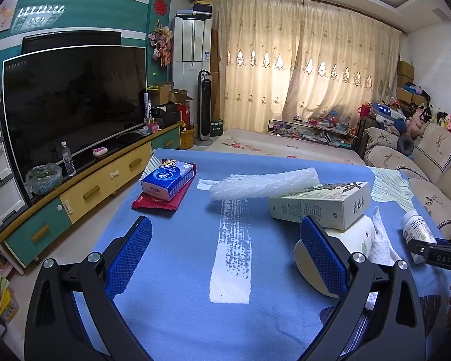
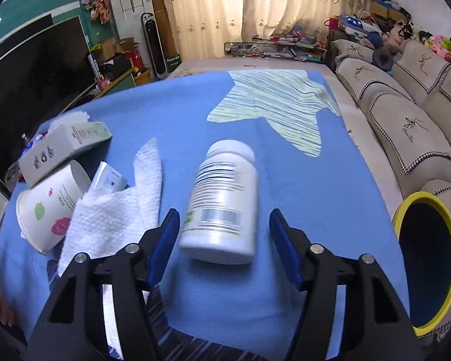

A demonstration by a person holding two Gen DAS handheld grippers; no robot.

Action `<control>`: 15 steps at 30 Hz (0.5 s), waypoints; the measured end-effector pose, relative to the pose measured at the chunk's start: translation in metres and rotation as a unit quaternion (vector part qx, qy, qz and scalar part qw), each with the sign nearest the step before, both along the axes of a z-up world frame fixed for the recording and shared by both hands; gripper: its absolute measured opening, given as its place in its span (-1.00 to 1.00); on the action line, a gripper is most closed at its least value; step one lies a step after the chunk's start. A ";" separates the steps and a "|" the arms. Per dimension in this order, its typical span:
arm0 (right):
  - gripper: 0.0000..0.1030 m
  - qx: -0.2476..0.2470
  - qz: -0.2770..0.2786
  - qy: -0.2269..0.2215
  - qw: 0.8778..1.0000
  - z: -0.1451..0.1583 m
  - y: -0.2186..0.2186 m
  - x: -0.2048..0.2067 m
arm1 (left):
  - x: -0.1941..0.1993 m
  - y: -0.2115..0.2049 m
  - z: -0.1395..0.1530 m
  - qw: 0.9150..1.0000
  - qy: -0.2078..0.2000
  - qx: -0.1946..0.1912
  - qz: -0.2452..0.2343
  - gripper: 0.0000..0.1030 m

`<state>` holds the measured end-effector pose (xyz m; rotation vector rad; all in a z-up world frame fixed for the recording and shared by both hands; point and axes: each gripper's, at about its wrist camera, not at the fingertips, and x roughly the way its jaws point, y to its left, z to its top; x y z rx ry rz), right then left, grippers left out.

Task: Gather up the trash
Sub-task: 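Move the right tool to the white pill bottle and grasp it, then carry the pill bottle over the bin and open the right tool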

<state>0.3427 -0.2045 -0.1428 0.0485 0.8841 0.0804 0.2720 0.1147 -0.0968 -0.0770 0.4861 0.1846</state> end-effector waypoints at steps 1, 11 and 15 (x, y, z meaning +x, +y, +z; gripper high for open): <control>0.15 0.001 0.002 0.003 1.000 -0.002 0.000 0.001 | -0.001 0.000 0.000 1.000 0.000 0.001 0.000 0.89; -0.13 0.057 0.010 -0.041 0.997 0.029 -0.042 -0.042 | 0.000 -0.002 0.000 1.000 0.000 0.004 -0.006 0.89; -0.13 0.075 -0.019 -0.056 0.995 0.041 -0.085 -0.071 | 0.000 -0.002 -0.001 1.000 -0.001 0.007 -0.006 0.89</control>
